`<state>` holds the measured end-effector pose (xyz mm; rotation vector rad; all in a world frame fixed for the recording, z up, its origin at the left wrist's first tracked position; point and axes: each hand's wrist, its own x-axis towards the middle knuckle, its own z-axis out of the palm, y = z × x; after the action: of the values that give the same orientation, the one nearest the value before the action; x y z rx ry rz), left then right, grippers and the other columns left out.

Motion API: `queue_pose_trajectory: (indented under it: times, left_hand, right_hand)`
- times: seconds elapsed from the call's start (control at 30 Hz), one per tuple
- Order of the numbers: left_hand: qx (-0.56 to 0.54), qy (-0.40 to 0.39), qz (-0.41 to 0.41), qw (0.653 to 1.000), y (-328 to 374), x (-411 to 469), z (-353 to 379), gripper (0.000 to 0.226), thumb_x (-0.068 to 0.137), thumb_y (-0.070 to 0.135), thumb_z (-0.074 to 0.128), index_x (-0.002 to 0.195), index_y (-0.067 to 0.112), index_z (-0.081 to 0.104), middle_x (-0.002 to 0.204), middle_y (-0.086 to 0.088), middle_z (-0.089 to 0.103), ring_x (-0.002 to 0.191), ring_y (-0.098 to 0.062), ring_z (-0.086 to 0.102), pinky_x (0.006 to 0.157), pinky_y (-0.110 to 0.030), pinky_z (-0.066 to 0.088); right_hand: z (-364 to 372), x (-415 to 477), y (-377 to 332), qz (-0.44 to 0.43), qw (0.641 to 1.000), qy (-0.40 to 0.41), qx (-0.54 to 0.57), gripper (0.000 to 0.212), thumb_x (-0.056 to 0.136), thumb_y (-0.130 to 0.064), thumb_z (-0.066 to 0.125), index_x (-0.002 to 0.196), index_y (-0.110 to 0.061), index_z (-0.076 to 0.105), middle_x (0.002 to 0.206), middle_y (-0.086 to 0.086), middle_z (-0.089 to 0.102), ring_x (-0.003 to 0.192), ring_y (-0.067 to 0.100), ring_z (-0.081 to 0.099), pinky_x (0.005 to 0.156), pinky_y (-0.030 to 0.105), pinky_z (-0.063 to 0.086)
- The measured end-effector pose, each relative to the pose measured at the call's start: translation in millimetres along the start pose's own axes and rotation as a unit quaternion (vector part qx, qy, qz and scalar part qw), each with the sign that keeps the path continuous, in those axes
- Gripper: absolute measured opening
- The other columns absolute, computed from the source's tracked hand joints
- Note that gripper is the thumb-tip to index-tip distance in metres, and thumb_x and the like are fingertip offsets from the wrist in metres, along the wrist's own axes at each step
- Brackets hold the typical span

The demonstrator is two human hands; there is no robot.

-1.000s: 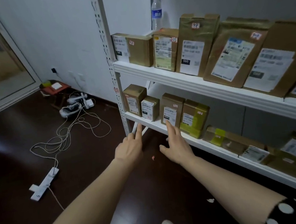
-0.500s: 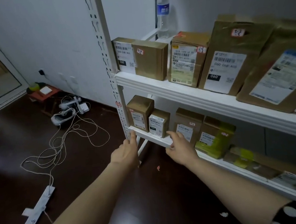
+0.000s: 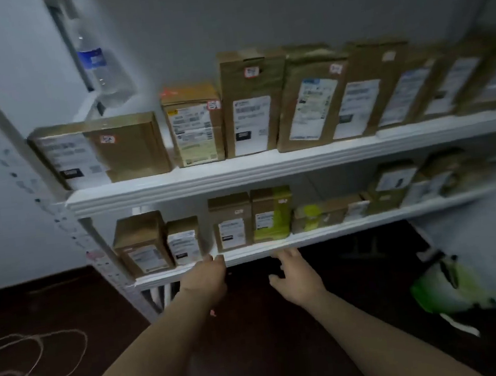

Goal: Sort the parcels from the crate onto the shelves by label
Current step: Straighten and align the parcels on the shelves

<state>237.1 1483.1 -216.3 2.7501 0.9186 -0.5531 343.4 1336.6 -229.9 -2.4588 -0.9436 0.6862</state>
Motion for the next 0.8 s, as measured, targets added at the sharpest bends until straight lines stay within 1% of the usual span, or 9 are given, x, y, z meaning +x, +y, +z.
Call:
queue_pose_trajectory:
  times: [0.07, 0.13, 0.27, 0.33, 0.4, 0.5, 0.6, 0.7, 0.8]
  left_hand:
    - [0.033, -0.01, 0.079, 0.996, 35.0, -2.1, 0.8, 0.04, 0.093, 0.023, 0.049, 0.132, 0.014, 0.045, 0.131, -0.01, 0.047, 0.122, -0.027, 0.048, 0.094, -0.039, 0.044]
    - [0.055, -0.016, 0.159, 0.986, 79.2, -10.3, 3.8, 0.034, 0.094, 0.027, 0.049, 0.125, 0.015, 0.051, 0.128, -0.008, 0.05, 0.119, -0.026, 0.05, 0.093, -0.037, 0.045]
    - [0.09, -0.023, 0.297, 0.95, 186.7, -59.1, 20.4, 0.035, 0.094, 0.035, 0.048, 0.125, 0.019, 0.051, 0.127, -0.004, 0.051, 0.117, -0.022, 0.052, 0.09, -0.032, 0.044]
    - [0.116, -0.022, 0.358, 0.926, 243.4, -96.6, 37.8, 0.034, 0.094, 0.036, 0.048, 0.123, 0.02, 0.052, 0.126, -0.002, 0.053, 0.116, -0.02, 0.053, 0.09, -0.031, 0.045]
    - [0.142, -0.014, 0.42, 0.896, 301.1, -143.7, 58.6, 0.036, 0.093, 0.037, 0.048, 0.125, 0.021, 0.05, 0.127, -0.002, 0.053, 0.118, -0.02, 0.053, 0.092, -0.033, 0.045]
    - [0.176, -0.007, 0.511, 0.841, 388.1, -238.3, 102.7, 0.04, 0.093, 0.038, 0.047, 0.129, 0.021, 0.047, 0.13, -0.001, 0.052, 0.121, -0.021, 0.051, 0.093, -0.031, 0.045]
    - [0.2, -0.012, 0.6, 0.775, 463.6, -346.9, 155.8, 0.042, 0.093, 0.038, 0.046, 0.133, 0.022, 0.044, 0.133, 0.0, 0.051, 0.124, -0.019, 0.05, 0.095, -0.03, 0.044]
    - [0.22, -0.02, 0.673, 0.706, 522.4, -456.5, 208.5, 0.046, 0.094, 0.036, 0.046, 0.137, 0.024, 0.04, 0.137, 0.002, 0.049, 0.126, -0.017, 0.049, 0.098, -0.029, 0.043]
    - [0.243, -0.039, 0.729, 0.639, 562.6, -549.8, 251.6, 0.05, 0.095, 0.035, 0.047, 0.143, 0.025, 0.035, 0.14, 0.003, 0.046, 0.127, -0.016, 0.048, 0.098, -0.029, 0.043]
  right_hand:
    - [-7.4, -32.2, 26.9, 0.058, 0.998, 0.03, 0.015, 0.052, 0.095, -0.029, 0.052, 0.143, -0.019, 0.036, 0.146, 0.003, 0.029, 0.117, 0.019, 0.052, 0.095, 0.03, 0.046]
    - [-16.6, -70.5, 56.2, 0.115, 0.991, 0.066, 0.032, 0.052, 0.095, -0.029, 0.052, 0.143, -0.02, 0.036, 0.146, 0.003, 0.028, 0.115, 0.018, 0.054, 0.094, 0.028, 0.046]
    - [-31.6, -171.6, 122.9, 0.21, 0.965, 0.15, 0.052, 0.05, 0.093, -0.029, 0.053, 0.141, -0.02, 0.041, 0.142, 0.003, 0.034, 0.121, 0.019, 0.049, 0.097, 0.026, 0.042]
    - [-35.2, -235.2, 154.7, 0.257, 0.945, 0.193, 0.066, 0.049, 0.092, -0.03, 0.054, 0.139, -0.021, 0.043, 0.139, 0.002, 0.037, 0.12, 0.018, 0.048, 0.099, 0.027, 0.042]
    - [-35.2, -308.1, 185.1, 0.307, 0.918, 0.236, 0.083, 0.048, 0.091, -0.03, 0.055, 0.138, -0.022, 0.044, 0.138, 0.0, 0.038, 0.12, 0.017, 0.048, 0.1, 0.027, 0.041]
    - [-24.8, -437.6, 231.6, 0.387, 0.869, 0.291, 0.105, 0.049, 0.091, -0.03, 0.055, 0.138, -0.023, 0.044, 0.139, -0.002, 0.037, 0.124, 0.016, 0.046, 0.104, 0.027, 0.038]
    - [-5.7, -572.3, 273.5, 0.468, 0.802, 0.346, 0.134, 0.05, 0.091, -0.03, 0.055, 0.139, -0.024, 0.043, 0.141, -0.002, 0.035, 0.127, 0.016, 0.043, 0.107, 0.029, 0.037]
    - [23.9, -700.8, 298.3, 0.538, 0.727, 0.4, 0.148, 0.05, 0.09, -0.028, 0.055, 0.138, -0.022, 0.044, 0.141, 0.002, 0.038, 0.128, 0.018, 0.042, 0.107, 0.027, 0.035]
    - [54.2, -800.4, 312.8, 0.595, 0.663, 0.424, 0.165, 0.05, 0.091, -0.029, 0.053, 0.139, -0.021, 0.043, 0.14, 0.002, 0.039, 0.127, 0.019, 0.042, 0.103, 0.026, 0.035]
